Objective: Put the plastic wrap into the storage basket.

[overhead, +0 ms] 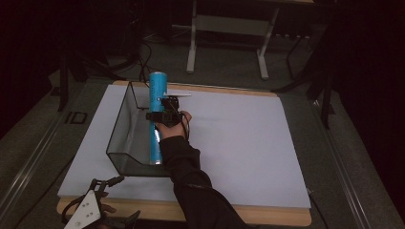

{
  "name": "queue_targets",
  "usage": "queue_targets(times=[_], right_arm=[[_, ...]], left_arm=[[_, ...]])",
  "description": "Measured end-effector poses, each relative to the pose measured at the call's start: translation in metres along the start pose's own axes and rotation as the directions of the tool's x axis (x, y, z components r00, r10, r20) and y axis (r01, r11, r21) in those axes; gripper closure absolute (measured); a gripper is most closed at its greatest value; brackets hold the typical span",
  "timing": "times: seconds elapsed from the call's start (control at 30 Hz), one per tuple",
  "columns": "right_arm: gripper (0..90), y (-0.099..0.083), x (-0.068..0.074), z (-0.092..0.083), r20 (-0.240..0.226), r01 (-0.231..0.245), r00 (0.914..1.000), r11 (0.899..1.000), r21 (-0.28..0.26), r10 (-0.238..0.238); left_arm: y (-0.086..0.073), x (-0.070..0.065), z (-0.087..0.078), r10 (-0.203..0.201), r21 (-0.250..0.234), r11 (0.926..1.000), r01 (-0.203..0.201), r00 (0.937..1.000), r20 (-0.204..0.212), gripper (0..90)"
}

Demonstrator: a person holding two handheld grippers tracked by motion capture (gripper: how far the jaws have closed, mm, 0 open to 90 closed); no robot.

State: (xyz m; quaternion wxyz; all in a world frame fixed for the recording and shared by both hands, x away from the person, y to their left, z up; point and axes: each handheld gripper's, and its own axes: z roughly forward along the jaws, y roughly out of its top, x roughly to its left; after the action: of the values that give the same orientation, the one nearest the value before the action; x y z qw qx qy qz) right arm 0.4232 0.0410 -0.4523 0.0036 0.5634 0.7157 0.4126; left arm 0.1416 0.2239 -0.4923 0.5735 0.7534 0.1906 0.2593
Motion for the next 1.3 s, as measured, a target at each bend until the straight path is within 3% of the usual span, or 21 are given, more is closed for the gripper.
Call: queue_targets(times=[0.33, 0.37, 0.47, 0.63, 1.1, 1.3], right_arm=[[31.4, -0.012, -0.008, 0.009, 0.051, -0.023, 0.9985, 0.999, 0.026, 0.021], [31.4, -0.012, -0.006, 0.009, 0.071, -0.002, 0.9975, 0.999, 0.035, 0.0], [31.4, -0.014, -0.006, 0.013, 0.084, 0.004, 0.9965, 0.999, 0.043, -0.008], [31.2, -0.015, -0.01, 0.016, 0.091, -0.021, 0.9957, 0.998, 0.054, 0.016], [30.4, -0.018, -0.015, 0.024, 0.111, -0.024, 0.9937, 0.996, 0.08, 0.015], [28.6, -0.019, -0.009, 0.023, 0.154, 0.039, 0.9868, 0.997, 0.073, -0.05]], left_arm=[[0.0, 0.0, 0.001, -0.003, 0.002, 1.0, 0.003, 1.0, 0.001, 0.2], [0.0, 0.0, 0.001, -0.003, 0.003, 1.0, 0.003, 1.0, 0.002, 0.2], [0.0, 0.0, 0.001, -0.001, 0.005, 1.0, 0.001, 1.0, 0.003, 0.2], [0.0, 0.0, 0.001, -0.001, 0.007, 1.0, 0.001, 1.0, 0.006, 0.2], [0.0, -0.001, 0.001, 0.005, 0.008, 1.0, -0.005, 1.0, 0.009, 0.2], [0.0, -0.001, 0.001, 0.006, 0.013, 0.9999, -0.006, 0.9999, 0.011, 0.2]])
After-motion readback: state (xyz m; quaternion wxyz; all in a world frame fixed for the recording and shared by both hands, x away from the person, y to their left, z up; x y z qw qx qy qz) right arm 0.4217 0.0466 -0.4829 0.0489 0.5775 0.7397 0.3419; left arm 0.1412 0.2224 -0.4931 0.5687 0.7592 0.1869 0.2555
